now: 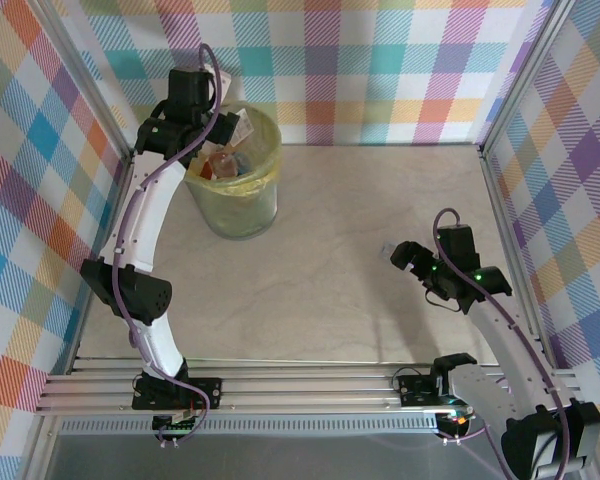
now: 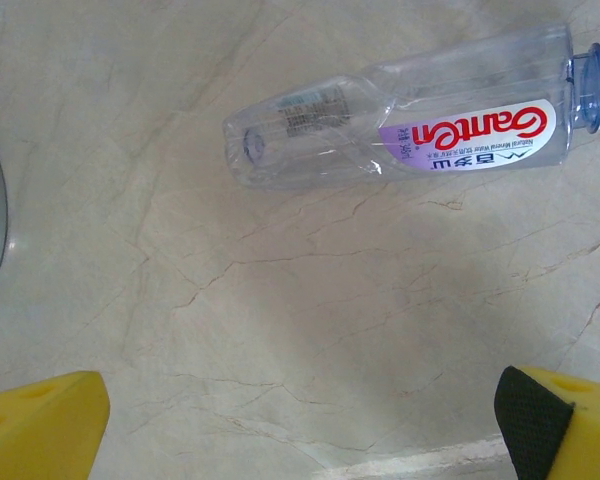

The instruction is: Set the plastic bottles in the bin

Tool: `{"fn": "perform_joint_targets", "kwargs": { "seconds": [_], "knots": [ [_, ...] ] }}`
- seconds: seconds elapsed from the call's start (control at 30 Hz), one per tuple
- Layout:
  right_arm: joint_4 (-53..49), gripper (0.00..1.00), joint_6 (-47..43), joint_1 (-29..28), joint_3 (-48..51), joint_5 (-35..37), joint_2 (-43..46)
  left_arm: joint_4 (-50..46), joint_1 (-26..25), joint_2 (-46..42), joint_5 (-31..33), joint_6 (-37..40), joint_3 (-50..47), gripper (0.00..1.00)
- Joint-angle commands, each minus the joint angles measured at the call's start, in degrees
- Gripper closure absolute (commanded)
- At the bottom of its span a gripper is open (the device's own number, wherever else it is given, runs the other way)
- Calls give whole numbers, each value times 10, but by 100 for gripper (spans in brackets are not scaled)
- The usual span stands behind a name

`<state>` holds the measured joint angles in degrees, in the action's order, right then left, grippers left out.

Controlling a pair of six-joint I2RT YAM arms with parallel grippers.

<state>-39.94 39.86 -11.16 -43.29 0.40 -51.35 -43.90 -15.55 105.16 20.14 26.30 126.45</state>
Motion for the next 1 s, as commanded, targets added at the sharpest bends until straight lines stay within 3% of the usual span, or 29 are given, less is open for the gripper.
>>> {"fn": "perform_joint_targets", "kwargs": {
  "seconds": [0.0, 0.2, 0.33, 0.47, 0.97],
  "knots": [
    [-2, 0, -1, 2, -3, 5, -1, 21, 4, 9, 15, -32, 34, 9],
    [-42, 0, -11, 3, -13, 54, -14, 8, 4, 15, -8, -56, 31, 9],
    [-57, 0, -63, 27, -30, 66, -49, 7, 4, 0, -33, -73, 12, 8],
    [-24, 0, -121, 71, -44, 7, -90, 18, 3, -32, -47, -91, -29, 5],
    [51, 0, -296, 125, -195, -115, -336, 131, 3, -234, -88, -230, -295, 0]
  ]
}}
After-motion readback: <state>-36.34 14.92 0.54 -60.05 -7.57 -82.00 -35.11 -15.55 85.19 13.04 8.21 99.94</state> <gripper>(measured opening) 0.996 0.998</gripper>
